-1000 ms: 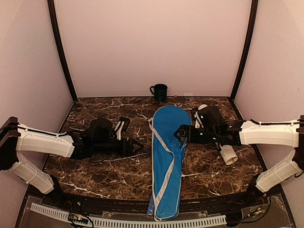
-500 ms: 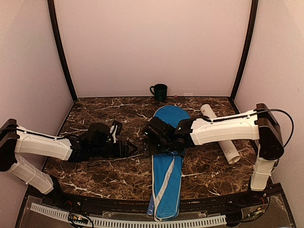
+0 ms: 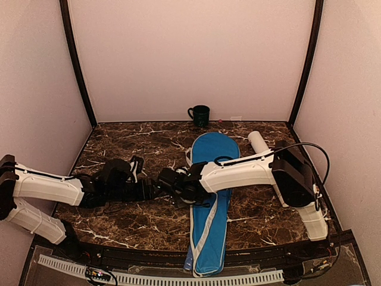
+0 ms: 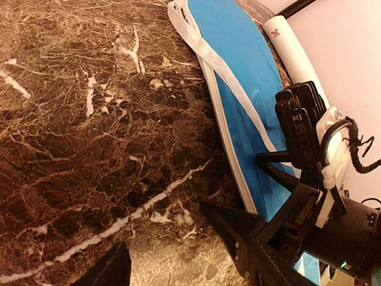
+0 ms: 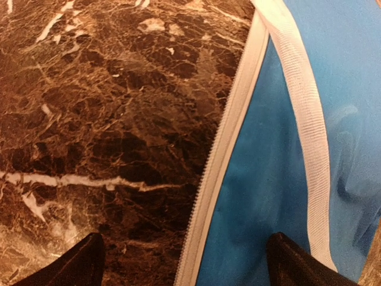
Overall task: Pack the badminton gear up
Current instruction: Pick up the racket bag from the center of the board.
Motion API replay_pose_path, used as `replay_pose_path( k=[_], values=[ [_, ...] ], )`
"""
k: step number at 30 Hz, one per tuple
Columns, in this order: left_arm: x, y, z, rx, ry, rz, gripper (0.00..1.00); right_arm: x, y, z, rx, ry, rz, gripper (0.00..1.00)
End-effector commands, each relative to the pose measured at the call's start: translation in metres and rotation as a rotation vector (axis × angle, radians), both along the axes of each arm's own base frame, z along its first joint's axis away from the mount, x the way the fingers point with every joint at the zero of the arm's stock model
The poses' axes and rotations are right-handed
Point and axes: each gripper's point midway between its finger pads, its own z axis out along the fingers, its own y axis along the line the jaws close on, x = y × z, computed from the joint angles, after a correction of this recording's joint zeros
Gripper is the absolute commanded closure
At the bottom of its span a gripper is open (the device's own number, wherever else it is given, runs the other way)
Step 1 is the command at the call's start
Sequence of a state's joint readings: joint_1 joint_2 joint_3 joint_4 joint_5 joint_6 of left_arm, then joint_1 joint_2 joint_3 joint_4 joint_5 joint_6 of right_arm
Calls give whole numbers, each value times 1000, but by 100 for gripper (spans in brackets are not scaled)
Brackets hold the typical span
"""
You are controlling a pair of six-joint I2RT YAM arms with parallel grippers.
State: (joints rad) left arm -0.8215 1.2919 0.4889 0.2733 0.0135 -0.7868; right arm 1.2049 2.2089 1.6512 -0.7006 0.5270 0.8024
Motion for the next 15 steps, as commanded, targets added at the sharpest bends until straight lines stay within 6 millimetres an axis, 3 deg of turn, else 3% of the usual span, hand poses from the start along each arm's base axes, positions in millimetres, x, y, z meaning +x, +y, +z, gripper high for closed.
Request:
replay_pose_path(
  k=[1,4,10,14,15],
  values=[
    [0,5,-1,-15,4,19,31,5,-16,-3,-127,-50,-35,14],
    [0,5,-1,-20,4,19,30,7,-28,-6,-182,-73,-51,31],
    [1,3,-3,-23,11,15,30,6,-34,-13,-185,-72,-61,56],
    [1,3,-2,-27,10,15,30,7,-34,-10,-131,-64,-69,95],
    [1,3,-2,-27,9,15,30,6,-34,-10,-112,-58,-69,100]
  ],
)
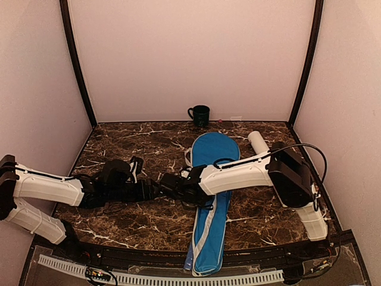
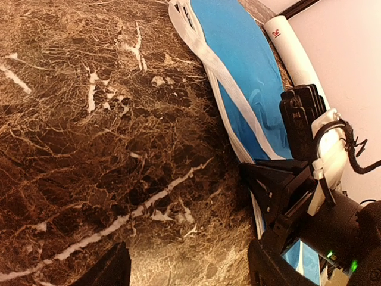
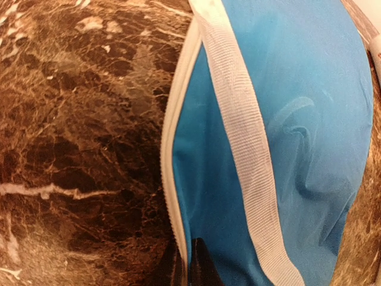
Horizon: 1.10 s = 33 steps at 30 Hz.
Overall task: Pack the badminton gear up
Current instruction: Pick up the racket bag from the center of the board.
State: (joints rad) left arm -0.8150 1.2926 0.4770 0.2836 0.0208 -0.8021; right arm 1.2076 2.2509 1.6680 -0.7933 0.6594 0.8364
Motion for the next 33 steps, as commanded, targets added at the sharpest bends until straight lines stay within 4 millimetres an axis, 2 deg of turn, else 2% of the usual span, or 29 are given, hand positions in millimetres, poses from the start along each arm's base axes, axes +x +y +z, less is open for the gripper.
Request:
replay_pose_path(
  k=[1,2,4,9,12,14,17,19,23,25,27,29,33],
  values=[
    [2,0,3,-20,-9,4,30,-3,-8,2,60,22,-10,100],
    [2,0,3,-21,-13,0,31,-3,-6,7,103,22,-1,100],
    [2,-1,6,-31,-24,-5,30,-2,9,30,263,8,50,100],
    [1,-7,17,-70,-49,-35,30,-9,34,105,674,-32,219,100],
    [-1,-16,27,-109,-72,-80,30,-21,37,135,846,-26,327,100],
    [-3,-24,35,-138,-92,-123,30,-28,40,147,916,-30,389,100],
    [-8,-37,49,-188,-121,-202,30,-40,44,159,1001,-29,476,100],
    [-14,-48,61,-238,-140,-269,30,-44,44,158,1042,-22,500,100],
    [-29,-73,79,-309,-163,-412,31,-43,39,154,1112,-23,458,100],
    [-36,-83,82,-306,-170,-446,31,-43,37,156,1158,-28,454,100],
    [-30,-80,74,-280,-142,-388,31,-46,37,158,1191,-30,466,100],
    [-20,-69,63,-255,-127,-289,31,-48,36,160,1219,-35,470,100],
    [-9,-54,70,-302,-161,-159,32,-50,36,162,1233,-29,485,100]
  ],
)
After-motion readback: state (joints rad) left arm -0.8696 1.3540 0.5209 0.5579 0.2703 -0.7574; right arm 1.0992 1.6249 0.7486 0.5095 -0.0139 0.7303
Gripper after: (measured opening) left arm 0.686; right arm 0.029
